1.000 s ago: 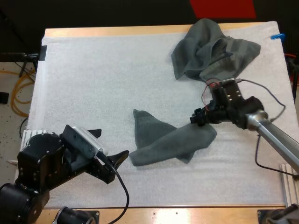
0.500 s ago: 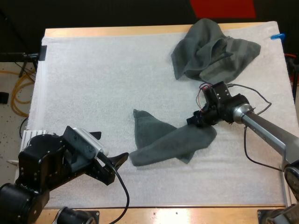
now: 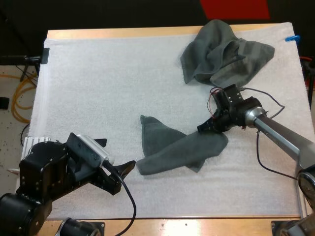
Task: Pick towel from pile fold and stack
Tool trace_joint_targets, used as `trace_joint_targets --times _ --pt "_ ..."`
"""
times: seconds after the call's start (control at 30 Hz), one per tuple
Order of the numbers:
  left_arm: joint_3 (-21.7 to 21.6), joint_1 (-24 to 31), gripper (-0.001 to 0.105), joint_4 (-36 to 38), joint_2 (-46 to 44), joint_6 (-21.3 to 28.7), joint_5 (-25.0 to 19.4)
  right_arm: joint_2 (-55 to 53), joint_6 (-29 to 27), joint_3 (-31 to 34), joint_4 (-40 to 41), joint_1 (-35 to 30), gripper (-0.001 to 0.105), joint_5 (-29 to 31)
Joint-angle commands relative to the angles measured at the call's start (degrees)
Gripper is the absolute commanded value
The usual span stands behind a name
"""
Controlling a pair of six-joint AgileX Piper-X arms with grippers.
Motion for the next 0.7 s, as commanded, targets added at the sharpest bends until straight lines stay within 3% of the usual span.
trace_joint_targets --times 0.0,0.23,0.33,0.47,0.67 --pt "-0.4 -0.28 0.085 -0.74 -0.02 0.0 -0.04 0.98 -0.8 1.19 3.7 0.48 0.0 -3.37" --pt "-0.4 -0.28 0.085 -2.0 0.19 0.0 -0.04 -8.84 -3.88 1.48 11.77 0.48 0.0 -3.37" --pt "-0.4 -0.28 0.085 -0.62 2.02 3.06 0.37 -15.46 -2.95 4.05 13.77 0.48 0.0 -2.86" --pt "-0.4 -0.65 0.085 2.86 5.55 8.07 0.36 -24.43 1.84 10.21 13.78 0.48 0.0 -3.3" --pt "-0.4 -6.98 0.085 1.02 12.7 8.36 -0.17 -32.48 4.91 19.12 13.78 0.48 0.0 -3.79"
